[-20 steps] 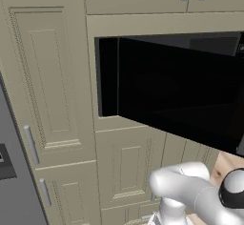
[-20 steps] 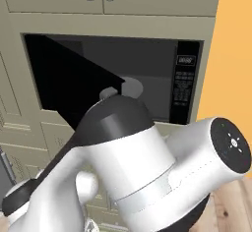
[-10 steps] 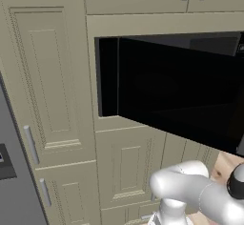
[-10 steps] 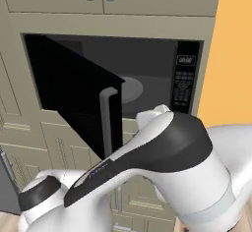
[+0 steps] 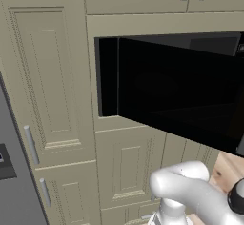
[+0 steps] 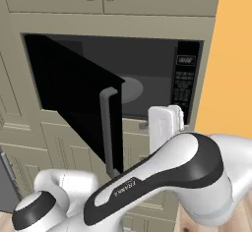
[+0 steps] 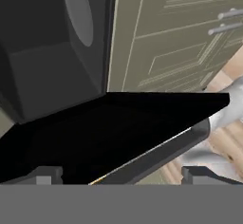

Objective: Place the sponge inside the microwave to prepare for sanitizing.

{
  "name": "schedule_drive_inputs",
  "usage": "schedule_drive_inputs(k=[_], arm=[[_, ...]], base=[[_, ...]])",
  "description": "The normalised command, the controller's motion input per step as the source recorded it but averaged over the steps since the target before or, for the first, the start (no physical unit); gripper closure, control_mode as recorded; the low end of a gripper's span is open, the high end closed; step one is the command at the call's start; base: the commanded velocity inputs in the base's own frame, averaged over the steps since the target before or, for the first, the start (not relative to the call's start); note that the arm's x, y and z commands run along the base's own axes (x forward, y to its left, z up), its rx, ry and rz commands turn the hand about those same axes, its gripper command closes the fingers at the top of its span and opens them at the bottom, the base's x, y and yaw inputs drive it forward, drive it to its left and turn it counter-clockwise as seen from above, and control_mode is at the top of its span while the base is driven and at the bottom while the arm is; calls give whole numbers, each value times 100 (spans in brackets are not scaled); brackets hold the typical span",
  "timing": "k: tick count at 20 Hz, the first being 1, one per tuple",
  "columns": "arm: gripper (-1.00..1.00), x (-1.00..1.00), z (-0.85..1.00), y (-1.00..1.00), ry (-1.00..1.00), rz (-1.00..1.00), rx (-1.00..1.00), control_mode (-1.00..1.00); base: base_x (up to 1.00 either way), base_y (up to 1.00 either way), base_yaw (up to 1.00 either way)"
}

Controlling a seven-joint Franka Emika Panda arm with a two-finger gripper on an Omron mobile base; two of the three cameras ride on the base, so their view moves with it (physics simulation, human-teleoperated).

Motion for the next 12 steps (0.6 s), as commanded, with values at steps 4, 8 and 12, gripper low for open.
schedule_drive_inputs(k=[4,8,12], arm=[[-100,57,-13,-13,2,-1,25,-100],[-100,52,-11,-14,2,0,20,-100],[-100,47,-10,-22,0,2,15,-100]], base=[[0,0,0],[0,0,0],[0,0,0]])
